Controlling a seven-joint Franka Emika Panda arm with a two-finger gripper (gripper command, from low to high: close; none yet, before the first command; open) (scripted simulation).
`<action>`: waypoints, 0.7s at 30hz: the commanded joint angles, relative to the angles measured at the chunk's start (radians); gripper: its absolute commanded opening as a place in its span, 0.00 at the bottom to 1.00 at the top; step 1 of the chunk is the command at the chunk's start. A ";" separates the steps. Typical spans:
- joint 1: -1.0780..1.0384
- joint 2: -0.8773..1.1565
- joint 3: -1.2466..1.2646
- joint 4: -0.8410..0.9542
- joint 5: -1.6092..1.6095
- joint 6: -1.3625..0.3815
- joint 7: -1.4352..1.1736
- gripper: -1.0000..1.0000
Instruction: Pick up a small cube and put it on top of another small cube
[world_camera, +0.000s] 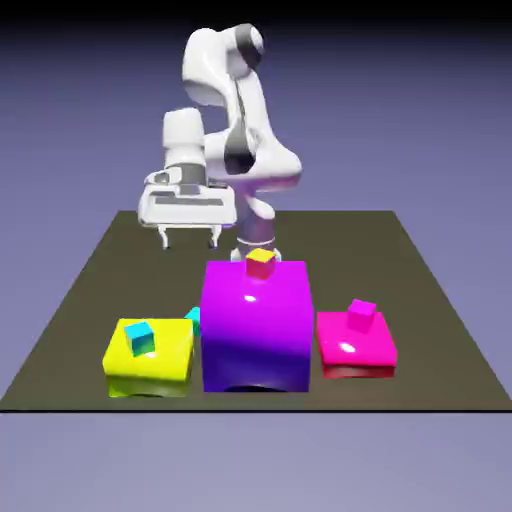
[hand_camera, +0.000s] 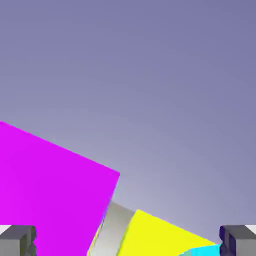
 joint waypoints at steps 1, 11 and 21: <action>0.013 -0.003 -0.036 -0.001 -0.011 -0.009 -0.033 0.50; 0.139 -0.036 -0.399 -0.011 -0.121 -0.100 -0.367 0.50; 0.266 -0.069 -0.761 -0.021 -0.230 -0.191 -0.700 0.50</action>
